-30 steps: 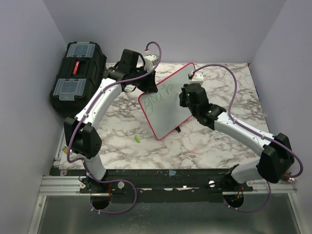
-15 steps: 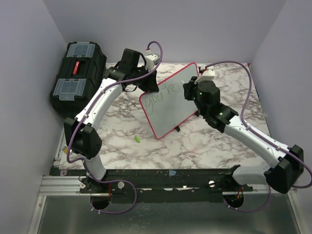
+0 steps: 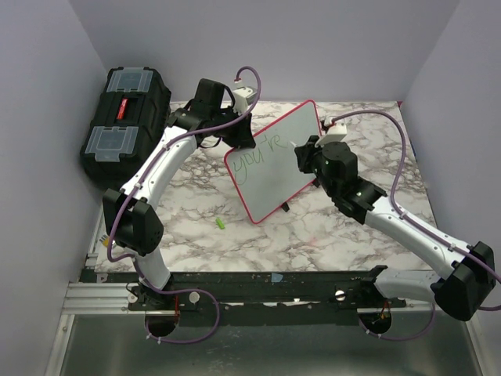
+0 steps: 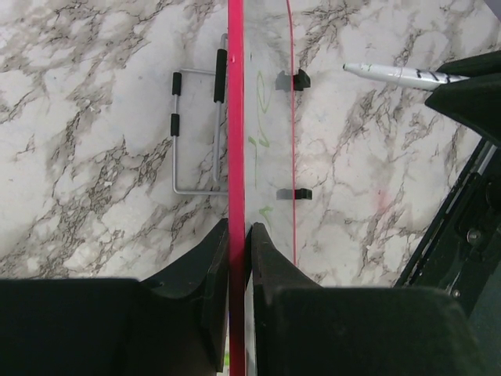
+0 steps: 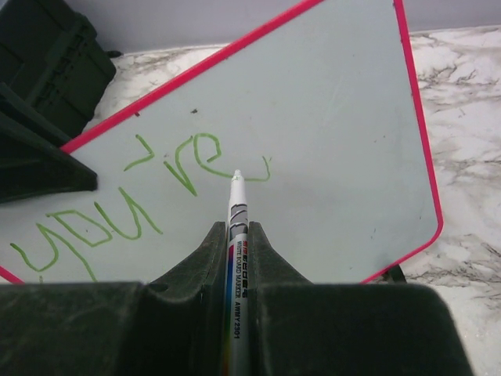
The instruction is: Write a sentence on the whiteboard
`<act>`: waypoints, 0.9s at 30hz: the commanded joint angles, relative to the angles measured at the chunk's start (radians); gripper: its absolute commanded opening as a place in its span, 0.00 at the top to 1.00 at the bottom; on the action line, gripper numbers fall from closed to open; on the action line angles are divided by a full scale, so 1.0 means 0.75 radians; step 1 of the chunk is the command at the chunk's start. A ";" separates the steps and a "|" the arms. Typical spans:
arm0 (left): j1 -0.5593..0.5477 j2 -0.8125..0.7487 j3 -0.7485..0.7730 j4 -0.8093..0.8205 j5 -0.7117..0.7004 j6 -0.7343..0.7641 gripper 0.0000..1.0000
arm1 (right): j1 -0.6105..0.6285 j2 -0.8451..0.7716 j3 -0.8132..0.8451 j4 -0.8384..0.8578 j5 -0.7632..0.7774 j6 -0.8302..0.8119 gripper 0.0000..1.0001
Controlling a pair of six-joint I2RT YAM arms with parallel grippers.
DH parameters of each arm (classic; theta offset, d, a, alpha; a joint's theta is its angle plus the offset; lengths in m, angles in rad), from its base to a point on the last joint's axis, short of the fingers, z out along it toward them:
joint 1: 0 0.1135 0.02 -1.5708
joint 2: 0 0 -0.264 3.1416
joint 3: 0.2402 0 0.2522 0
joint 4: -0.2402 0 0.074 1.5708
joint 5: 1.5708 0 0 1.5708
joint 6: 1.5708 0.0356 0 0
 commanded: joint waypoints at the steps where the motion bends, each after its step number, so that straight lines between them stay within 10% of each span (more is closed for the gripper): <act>1: -0.009 -0.038 -0.044 0.035 -0.015 0.037 1.00 | 0.003 -0.030 -0.033 -0.007 -0.077 0.041 0.99; 27: -0.010 -0.064 -0.212 0.146 -0.052 -0.011 1.00 | 0.002 -0.091 -0.242 0.020 -0.549 -0.018 0.99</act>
